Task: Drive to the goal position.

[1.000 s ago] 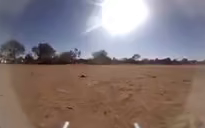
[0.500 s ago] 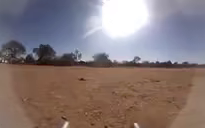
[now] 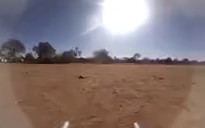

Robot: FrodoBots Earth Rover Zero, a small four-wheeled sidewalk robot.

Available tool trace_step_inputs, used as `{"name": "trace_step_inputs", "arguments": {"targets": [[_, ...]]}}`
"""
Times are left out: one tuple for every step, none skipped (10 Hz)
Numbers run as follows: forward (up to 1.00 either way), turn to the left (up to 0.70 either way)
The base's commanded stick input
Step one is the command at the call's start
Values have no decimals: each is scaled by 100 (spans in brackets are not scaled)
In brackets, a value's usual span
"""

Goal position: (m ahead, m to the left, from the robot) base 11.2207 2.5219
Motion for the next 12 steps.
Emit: {"name": "trace_step_inputs", "arguments": {"targets": [[50,0],[50,0],[50,0],[50,0],[50,0],[50,0],[50,0],[50,0],[50,0],[50,0],[50,0],[50,0]]}}
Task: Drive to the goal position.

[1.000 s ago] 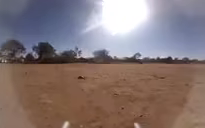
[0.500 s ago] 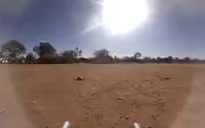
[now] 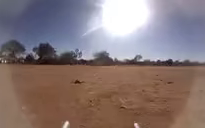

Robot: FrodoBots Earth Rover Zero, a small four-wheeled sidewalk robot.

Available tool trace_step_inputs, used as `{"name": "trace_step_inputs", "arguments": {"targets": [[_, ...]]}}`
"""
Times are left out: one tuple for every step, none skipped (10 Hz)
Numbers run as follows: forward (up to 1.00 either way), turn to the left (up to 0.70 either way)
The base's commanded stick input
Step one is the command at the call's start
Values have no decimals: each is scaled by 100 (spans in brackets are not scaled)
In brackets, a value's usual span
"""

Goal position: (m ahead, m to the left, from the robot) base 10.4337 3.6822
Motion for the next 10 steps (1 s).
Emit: {"name": "trace_step_inputs", "arguments": {"targets": [[50,0],[50,0],[50,0],[50,0],[50,0],[50,0],[50,-19],[50,-50],[50,-50],[50,-2]]}}
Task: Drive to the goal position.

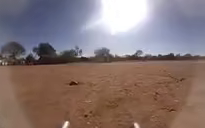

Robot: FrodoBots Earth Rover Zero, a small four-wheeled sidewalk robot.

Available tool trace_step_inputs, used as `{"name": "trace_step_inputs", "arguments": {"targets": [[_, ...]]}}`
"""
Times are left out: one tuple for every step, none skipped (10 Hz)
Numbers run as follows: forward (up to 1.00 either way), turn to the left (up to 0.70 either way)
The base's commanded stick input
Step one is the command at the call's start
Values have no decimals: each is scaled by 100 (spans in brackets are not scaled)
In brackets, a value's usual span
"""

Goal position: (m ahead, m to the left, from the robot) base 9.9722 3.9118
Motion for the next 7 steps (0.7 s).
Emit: {"name": "trace_step_inputs", "arguments": {"targets": [[50,0],[50,0],[50,0],[50,0],[50,0],[50,0],[50,0]]}}
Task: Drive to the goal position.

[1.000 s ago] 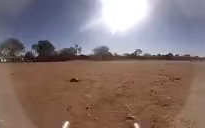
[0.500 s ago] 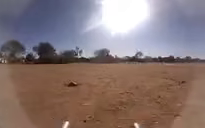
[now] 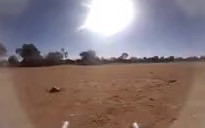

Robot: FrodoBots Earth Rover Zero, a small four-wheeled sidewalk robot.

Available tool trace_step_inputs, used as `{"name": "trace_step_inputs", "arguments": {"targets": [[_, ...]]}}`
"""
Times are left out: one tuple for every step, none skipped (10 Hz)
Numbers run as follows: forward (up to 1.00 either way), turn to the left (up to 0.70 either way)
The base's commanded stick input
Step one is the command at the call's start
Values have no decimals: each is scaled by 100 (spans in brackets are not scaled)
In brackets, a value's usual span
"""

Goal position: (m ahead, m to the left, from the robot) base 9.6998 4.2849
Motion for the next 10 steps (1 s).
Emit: {"name": "trace_step_inputs", "arguments": {"targets": [[50,0],[50,0],[50,0],[50,0],[50,0],[50,0],[50,0],[50,0],[50,0],[50,0]]}}
